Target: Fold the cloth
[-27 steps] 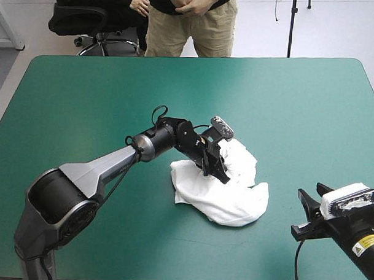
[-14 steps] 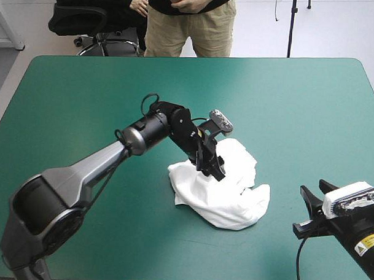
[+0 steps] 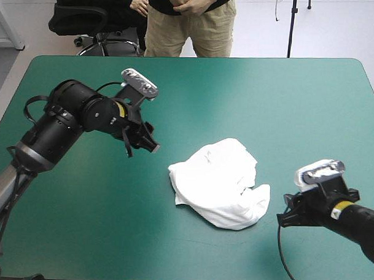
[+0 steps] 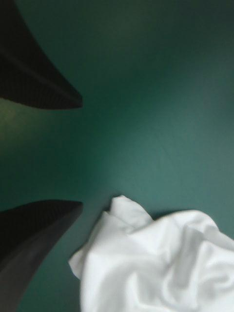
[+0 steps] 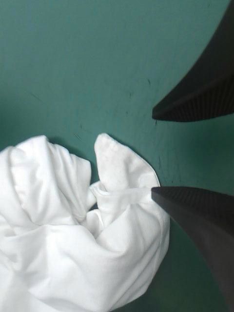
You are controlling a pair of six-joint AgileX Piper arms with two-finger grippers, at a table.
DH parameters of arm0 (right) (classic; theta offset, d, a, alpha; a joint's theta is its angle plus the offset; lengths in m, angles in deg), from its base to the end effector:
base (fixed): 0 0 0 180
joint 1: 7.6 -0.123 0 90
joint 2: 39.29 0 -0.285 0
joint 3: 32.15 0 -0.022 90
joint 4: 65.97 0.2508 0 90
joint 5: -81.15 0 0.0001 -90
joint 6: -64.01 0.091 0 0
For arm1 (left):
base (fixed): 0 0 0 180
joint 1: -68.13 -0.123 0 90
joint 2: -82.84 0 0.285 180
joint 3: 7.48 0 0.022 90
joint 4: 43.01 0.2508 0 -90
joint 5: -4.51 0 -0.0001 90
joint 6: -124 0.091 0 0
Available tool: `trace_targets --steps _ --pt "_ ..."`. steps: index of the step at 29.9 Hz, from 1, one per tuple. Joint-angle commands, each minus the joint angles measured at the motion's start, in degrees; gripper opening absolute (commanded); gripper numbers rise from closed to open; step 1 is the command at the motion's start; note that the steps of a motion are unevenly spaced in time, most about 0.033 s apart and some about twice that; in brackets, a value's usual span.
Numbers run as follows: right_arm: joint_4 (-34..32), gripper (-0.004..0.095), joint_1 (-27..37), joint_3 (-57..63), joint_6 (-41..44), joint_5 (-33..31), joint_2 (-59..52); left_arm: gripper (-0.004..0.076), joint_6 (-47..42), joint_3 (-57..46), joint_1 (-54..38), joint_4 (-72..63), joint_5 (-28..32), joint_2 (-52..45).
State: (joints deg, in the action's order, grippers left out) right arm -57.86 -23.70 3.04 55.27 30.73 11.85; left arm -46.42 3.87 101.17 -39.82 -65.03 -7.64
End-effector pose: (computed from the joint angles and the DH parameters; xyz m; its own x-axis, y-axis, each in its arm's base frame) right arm 0.1244 0.0462 0.3173 -0.6737 -0.2585 -0.6923 -0.3901 0.9201 0.0360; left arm 0.2432 -0.1525 0.4041 -0.5994 0.6109 -0.5172 0.6435 0.7520 0.1425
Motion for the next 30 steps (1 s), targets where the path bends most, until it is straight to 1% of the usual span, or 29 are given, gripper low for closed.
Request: trace_targets --steps 1,5,8,10,13,16,19,23,26,28,30 --pt "2.2 0.0411 0.0 -5.0 -3.6 0.5 9.1 0.0407 -0.7 -3.9 -4.0 0.4 0.6 -5.2" --pt "-1.6 0.0411 0.0 -8.5 -3.4 0.3 16.5 0.0407 -1.2 -9.9 -6.4 0.2 3.3 -8.8" --pt "-1.4 0.0413 0.0 -9.6 -3.7 -1.1 21.4 0.0407 -2.2 -13.1 -6.9 0.6 4.3 -10.8" --pt "-1.2 0.0436 0.0 -9.6 -4.0 -1.2 24.8 0.0407 -2.5 -14.9 -6.9 0.6 5.3 -11.6" --pt "-1.2 0.0475 0.0 -9.6 -4.0 0.4 28.8 0.0407 -3.1 -16.2 -6.9 -0.1 6.6 -12.0" --pt "1.1 0.0513 0.0 -9.6 -4.1 2.2 31.9 0.0407 -3.2 -16.3 -6.9 -0.2 7.0 -12.0" --pt "5.3 0.0517 0.0 -9.6 -6.8 4.0 33.9 0.0407 -3.2 -16.3 -6.9 -0.2 7.6 -12.0" --pt "6.1 0.0517 0.0 -9.6 -7.1 5.0 36.4 0.0407 -3.2 -16.3 -6.9 -0.2 8.0 -12.0" --pt "6.2 0.0486 0.0 -9.6 -7.1 4.6 38.7 0.0407 -3.2 -16.3 -6.9 -0.7 8.5 -12.0" --pt "6.2 0.0417 0.0 -9.6 -7.1 4.6 39.8 0.0407 -3.2 -16.3 -6.9 -1.5 8.9 -12.0" --pt "6.1 0.0318 0.0 -9.6 -7.6 4.6 40.8 0.0407 -3.2 -16.3 -6.9 -1.5 9.0 -11.9"
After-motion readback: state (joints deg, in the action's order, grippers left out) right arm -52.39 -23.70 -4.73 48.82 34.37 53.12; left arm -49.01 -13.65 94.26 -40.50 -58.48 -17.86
